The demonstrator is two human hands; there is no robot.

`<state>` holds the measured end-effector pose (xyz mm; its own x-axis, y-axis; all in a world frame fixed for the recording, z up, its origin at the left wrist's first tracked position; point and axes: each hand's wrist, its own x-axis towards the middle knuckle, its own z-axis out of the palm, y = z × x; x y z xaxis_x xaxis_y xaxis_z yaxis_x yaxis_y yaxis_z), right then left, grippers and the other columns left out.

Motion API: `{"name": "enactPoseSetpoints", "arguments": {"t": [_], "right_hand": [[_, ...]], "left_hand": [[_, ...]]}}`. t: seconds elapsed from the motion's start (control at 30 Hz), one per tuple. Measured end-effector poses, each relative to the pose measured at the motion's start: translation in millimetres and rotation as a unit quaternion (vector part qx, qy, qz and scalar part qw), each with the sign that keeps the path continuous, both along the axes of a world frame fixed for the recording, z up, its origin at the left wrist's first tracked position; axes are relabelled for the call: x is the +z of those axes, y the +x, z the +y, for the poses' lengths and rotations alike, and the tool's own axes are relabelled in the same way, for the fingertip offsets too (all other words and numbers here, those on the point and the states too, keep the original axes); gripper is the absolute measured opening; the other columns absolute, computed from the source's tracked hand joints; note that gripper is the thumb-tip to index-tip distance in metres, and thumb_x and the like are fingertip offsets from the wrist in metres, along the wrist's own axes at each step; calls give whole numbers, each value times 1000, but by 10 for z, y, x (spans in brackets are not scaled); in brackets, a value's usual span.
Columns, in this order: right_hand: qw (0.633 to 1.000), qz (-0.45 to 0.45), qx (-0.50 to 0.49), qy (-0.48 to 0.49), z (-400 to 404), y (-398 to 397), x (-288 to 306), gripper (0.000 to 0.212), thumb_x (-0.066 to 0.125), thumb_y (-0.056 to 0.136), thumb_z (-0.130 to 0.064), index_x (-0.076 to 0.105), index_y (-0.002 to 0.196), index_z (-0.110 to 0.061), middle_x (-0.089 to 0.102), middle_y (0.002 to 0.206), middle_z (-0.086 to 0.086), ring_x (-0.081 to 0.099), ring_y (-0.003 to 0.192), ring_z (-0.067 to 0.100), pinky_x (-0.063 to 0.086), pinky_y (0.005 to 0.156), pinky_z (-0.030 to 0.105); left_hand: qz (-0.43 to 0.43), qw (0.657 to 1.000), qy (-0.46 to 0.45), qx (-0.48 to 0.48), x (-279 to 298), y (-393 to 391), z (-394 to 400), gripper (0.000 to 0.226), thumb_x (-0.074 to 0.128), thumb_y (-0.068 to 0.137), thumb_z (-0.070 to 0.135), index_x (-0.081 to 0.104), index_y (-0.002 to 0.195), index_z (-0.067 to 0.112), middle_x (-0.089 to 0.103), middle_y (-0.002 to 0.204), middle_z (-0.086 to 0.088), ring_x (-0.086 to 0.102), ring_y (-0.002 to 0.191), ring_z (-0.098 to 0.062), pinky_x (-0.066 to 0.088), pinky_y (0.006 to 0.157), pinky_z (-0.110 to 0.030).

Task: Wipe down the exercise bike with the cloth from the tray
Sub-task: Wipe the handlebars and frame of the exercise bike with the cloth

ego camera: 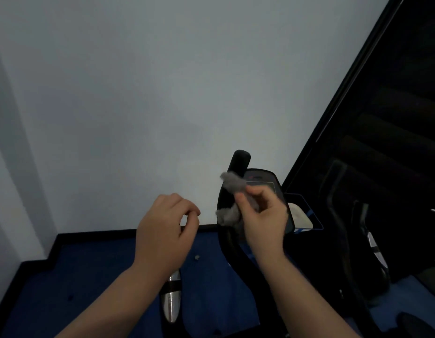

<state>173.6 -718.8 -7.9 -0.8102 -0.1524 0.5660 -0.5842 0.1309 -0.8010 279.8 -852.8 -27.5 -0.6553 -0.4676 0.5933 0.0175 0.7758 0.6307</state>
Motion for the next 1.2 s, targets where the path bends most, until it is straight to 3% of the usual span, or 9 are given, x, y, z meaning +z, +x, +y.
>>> {"name": "enactPoseSetpoints", "arguments": {"t": [0.13, 0.3, 0.47, 0.57, 0.77, 0.87, 0.93, 1.13, 1.2], "right_hand": [[992, -37, 24, 120, 196, 7, -88, 10, 75, 79, -11, 69, 79, -19, 68, 81, -2, 66, 80, 10, 55, 73, 29], [968, 216, -15, 130, 27, 133, 485, 12, 76, 77, -21, 73, 89, -20, 65, 89, -7, 60, 83, 1, 46, 74, 11], [859, 398, -83, 313, -315, -25, 694, 8, 74, 73, -6, 70, 77, -11, 63, 82, 4, 58, 75, 22, 48, 51, 31], [793, 433, -60, 425, -276, -28, 446, 15, 76, 64, -1, 65, 70, -8, 62, 78, 4, 56, 76, 23, 46, 54, 30], [862, 329, 43, 384, -54, 57, 256, 5, 71, 82, -15, 72, 81, -20, 63, 81, -4, 56, 77, 17, 50, 55, 35], [845, 411, 7, 343, -66, -30, 423, 7, 72, 83, -13, 74, 84, -19, 68, 85, -4, 58, 74, 17, 49, 56, 30], [847, 405, -6, 345, -133, -20, 397, 4, 71, 84, -15, 74, 85, -17, 68, 85, -3, 58, 74, 18, 49, 55, 32], [905, 218, 131, 341, 95, 38, 209, 8, 71, 84, -19, 75, 90, -20, 68, 89, -7, 62, 86, 8, 52, 78, 29], [900, 161, 206, 348, 290, 47, 231, 11, 72, 83, -16, 76, 93, -18, 67, 92, -7, 63, 86, 4, 52, 77, 25]], "left_hand": [[8, 1000, 6, 5, -2, -22, 20, 18, 51, 84, 17, 66, 74, 21, 56, 75, 14, 46, 77, -4, 37, 56, -16], [-6, 1000, -12, -7, 18, 30, -8, 17, 51, 85, 19, 64, 75, 21, 54, 75, 14, 44, 76, -3, 33, 57, -12], [-12, 999, -22, -30, 10, 51, -37, 17, 53, 90, 18, 65, 78, 17, 54, 78, 10, 45, 78, -7, 36, 58, -16], [-23, 998, -40, -50, 16, 75, -77, 13, 56, 90, 16, 65, 80, 17, 55, 79, 10, 47, 80, -8, 42, 61, -24], [-30, 996, -51, -73, 41, 107, -121, 15, 53, 92, 22, 66, 85, 19, 56, 83, 10, 47, 82, -8, 44, 65, -27], [-21, 996, -47, -73, 33, 98, -117, 14, 54, 91, 20, 66, 84, 18, 56, 83, 9, 47, 82, -9, 45, 65, -28], [-13, 997, -45, -66, 17, 88, -108, 14, 55, 91, 18, 66, 83, 17, 57, 82, 8, 48, 81, -10, 44, 63, -30], [-9, 997, -48, -53, -7, 65, -90, 12, 56, 90, 18, 66, 82, 17, 57, 83, 8, 49, 83, -12, 44, 62, -29], [-8, 998, -46, -50, -7, 60, -81, 12, 56, 90, 18, 66, 82, 16, 57, 82, 8, 48, 83, -11, 43, 62, -28]]}}
